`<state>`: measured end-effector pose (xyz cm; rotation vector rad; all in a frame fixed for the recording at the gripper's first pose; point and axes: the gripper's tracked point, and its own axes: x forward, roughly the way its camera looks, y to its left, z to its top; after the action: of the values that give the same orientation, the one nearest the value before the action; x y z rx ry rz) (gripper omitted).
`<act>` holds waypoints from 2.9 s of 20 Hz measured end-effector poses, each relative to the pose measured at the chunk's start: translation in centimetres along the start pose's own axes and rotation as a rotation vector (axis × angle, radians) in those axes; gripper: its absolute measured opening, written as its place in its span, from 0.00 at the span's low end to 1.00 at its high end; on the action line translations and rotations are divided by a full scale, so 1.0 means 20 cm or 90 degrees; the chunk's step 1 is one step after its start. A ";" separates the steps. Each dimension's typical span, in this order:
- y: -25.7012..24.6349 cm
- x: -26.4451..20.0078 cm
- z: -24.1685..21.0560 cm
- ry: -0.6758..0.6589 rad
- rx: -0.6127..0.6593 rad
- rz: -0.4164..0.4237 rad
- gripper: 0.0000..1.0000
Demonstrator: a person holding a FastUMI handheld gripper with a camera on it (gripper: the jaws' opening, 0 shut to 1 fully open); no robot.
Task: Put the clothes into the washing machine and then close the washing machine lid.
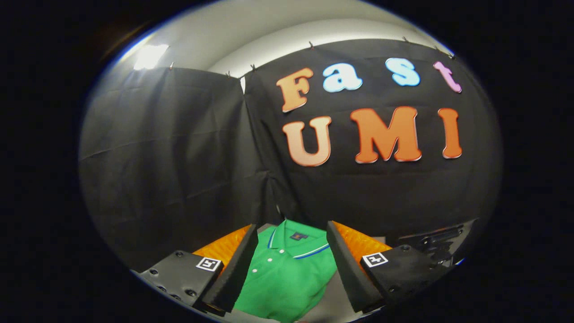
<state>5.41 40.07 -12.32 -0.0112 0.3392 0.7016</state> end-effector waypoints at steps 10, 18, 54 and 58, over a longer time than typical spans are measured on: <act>0.10 0.36 -0.58 0.210 0.017 -0.034 0.99; 0.04 0.44 -0.71 0.218 -0.064 -0.057 0.99; 0.05 -0.02 -0.20 -0.099 -0.069 0.070 0.09; -0.05 -0.28 -0.06 -0.159 -0.074 0.053 0.08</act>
<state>1.73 35.72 -11.87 -0.0197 0.0586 0.7957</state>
